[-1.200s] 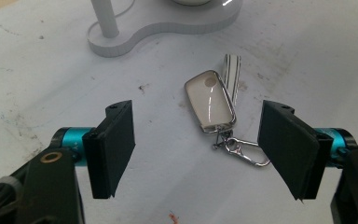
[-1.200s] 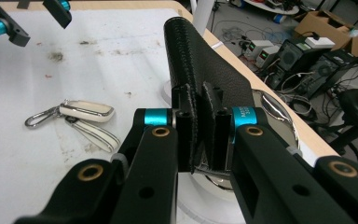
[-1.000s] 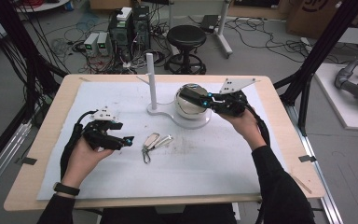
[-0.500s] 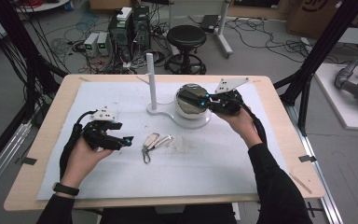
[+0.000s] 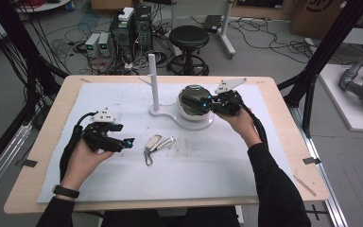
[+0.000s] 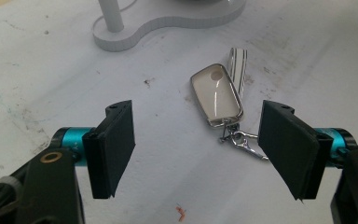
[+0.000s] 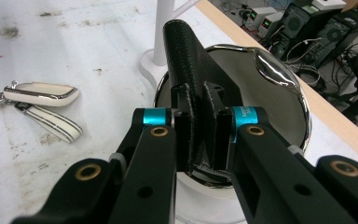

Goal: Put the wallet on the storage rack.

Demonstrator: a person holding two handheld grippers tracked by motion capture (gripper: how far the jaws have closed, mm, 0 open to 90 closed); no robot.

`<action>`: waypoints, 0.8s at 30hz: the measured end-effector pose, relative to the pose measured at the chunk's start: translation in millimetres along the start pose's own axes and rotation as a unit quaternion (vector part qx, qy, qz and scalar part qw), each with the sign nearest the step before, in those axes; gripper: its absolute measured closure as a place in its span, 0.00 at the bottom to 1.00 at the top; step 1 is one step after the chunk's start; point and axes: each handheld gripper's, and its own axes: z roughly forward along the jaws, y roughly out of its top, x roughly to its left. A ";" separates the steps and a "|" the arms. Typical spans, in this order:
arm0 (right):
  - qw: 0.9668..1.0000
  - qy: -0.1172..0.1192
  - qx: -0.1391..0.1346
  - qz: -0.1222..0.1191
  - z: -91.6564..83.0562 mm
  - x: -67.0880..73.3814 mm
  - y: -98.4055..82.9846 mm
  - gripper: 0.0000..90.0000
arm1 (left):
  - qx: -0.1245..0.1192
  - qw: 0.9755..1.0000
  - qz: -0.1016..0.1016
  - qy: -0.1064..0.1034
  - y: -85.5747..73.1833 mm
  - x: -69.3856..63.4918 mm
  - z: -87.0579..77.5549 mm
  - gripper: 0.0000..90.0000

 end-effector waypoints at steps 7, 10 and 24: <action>1.000 -0.012 0.001 -0.010 0.7 6.0 0.5 0.83 | 0.000 1.000 0.003 0.000 0.0 -0.5 0.5 0.30; 1.000 -0.022 -0.004 -0.004 -4.6 6.7 0.0 0.75 | -0.001 1.000 0.004 -0.001 0.5 -0.2 -0.1 0.30; 0.997 -0.066 -0.039 0.032 -52.5 13.3 -18.1 0.41 | -0.010 1.000 0.009 0.005 7.5 -0.7 -2.1 0.30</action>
